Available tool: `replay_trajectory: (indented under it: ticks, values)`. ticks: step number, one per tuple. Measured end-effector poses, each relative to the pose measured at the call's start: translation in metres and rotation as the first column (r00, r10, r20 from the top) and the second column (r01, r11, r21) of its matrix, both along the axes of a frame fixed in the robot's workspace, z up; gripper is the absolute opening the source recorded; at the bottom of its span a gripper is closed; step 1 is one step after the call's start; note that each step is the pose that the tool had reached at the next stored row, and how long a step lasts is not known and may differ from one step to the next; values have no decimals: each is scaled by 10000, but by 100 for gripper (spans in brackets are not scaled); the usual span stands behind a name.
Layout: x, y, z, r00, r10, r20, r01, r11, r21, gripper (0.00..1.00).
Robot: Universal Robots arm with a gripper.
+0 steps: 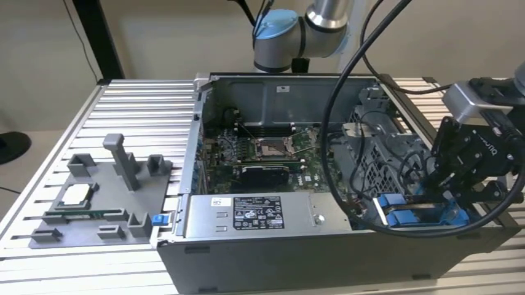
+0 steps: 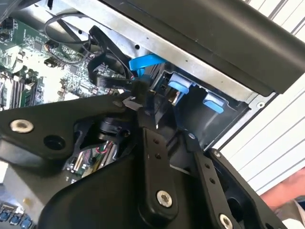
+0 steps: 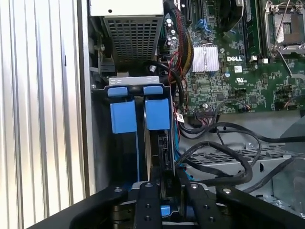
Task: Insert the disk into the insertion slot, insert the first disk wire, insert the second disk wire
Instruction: 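Insert the first disk wire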
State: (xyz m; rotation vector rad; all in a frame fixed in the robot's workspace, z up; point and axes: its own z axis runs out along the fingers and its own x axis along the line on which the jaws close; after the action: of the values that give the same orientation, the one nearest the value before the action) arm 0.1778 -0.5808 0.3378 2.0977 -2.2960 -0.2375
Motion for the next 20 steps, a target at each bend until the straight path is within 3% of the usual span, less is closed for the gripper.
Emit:
replay_trajectory:
  ticks: [5, 12, 17, 20]
  values:
    - [-1, 0, 211, 10000, 0, 0, 0, 10000, 17, 100]
    - [-1, 0, 339, 10000, 1, 11, -1, 10000, 30, 100]
    - [-1, 0, 343, 10000, 1, 10, -1, 9999, 118, 100]
    - [30, -1, 343, 10000, -1, 7, 1, 9999, 121, 100]
